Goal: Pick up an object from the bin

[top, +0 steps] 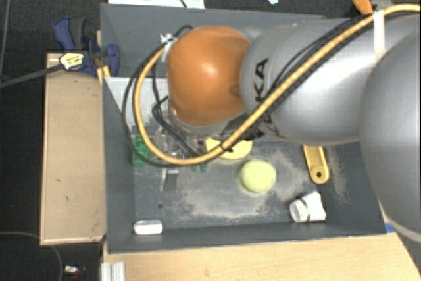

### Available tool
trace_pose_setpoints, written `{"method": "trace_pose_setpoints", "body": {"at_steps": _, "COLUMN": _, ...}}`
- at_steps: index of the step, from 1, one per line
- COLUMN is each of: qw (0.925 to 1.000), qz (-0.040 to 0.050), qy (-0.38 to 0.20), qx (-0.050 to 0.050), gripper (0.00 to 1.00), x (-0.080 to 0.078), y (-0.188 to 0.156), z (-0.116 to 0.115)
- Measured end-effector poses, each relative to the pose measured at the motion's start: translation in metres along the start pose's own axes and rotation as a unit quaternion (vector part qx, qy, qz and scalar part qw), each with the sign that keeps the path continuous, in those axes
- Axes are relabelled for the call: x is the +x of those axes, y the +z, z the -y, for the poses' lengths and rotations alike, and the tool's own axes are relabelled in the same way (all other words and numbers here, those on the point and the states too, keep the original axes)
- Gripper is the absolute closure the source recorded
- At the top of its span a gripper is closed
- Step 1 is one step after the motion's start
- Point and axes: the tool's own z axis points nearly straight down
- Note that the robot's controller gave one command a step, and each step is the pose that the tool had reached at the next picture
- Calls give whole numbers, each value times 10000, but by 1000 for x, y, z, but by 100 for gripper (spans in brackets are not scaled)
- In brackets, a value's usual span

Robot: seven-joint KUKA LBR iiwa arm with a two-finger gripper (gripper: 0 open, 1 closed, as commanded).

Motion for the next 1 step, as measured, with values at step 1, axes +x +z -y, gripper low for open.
{"method": "trace_pose_setpoints", "body": {"at_steps": 1, "qw": 10000, "qz": 38, "qy": 32, "qx": -10, "gripper": 0, "x": -2, "y": -5, "z": 2}}
